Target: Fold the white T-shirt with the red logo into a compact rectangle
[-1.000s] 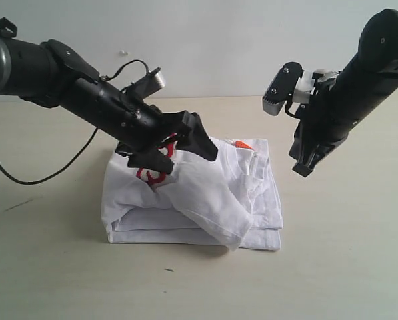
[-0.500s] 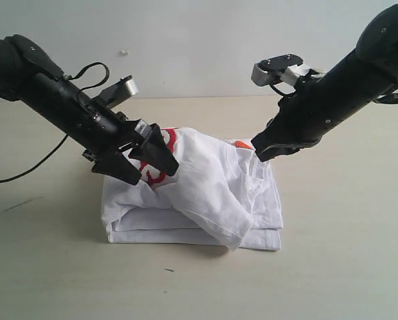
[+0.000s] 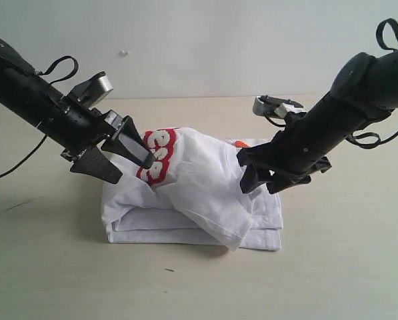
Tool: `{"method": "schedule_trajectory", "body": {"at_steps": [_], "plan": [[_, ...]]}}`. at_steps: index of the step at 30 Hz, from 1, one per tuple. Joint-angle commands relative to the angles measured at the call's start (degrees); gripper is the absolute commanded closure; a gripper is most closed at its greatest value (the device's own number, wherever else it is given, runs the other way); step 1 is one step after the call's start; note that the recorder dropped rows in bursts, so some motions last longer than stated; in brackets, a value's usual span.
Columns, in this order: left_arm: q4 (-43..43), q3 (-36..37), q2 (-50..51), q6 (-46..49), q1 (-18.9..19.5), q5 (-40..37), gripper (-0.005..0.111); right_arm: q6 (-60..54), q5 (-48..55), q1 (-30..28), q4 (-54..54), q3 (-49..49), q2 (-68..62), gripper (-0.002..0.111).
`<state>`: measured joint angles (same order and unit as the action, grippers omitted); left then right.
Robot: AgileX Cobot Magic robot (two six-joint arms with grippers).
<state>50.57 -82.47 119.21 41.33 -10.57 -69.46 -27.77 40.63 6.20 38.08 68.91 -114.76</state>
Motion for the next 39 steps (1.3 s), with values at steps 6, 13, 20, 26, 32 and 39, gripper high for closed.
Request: {"method": "schedule_trajectory", "body": {"at_steps": [6,13,20,26,32,39], "plan": [[2.80,-0.13,-0.63,1.66,-0.55,0.39,0.002,-7.37,-1.80,-0.20,9.95,-0.02,-2.39,0.045],[2.29,-0.13,1.25,2.31,-2.55,1.45,0.002,-8.09,-5.05,-0.20,10.80,-0.02,-5.50,0.076],[1.59,-0.13,6.52,3.44,-2.68,2.80,0.002,-8.31,-6.46,-0.20,4.19,4.67,-2.65,0.108],[-5.22,-0.13,8.82,1.51,-2.68,1.35,0.002,0.55,-9.98,-0.20,-7.53,10.40,-1.70,0.108],[-10.65,-0.13,8.82,0.16,-2.56,-0.51,0.002,23.56,-9.05,-0.20,-35.93,12.65,-2.73,0.108],[-10.64,-0.13,8.82,0.28,-2.56,-0.51,0.002,22.64,-4.32,-0.20,-38.75,12.65,-4.90,0.108]]}}
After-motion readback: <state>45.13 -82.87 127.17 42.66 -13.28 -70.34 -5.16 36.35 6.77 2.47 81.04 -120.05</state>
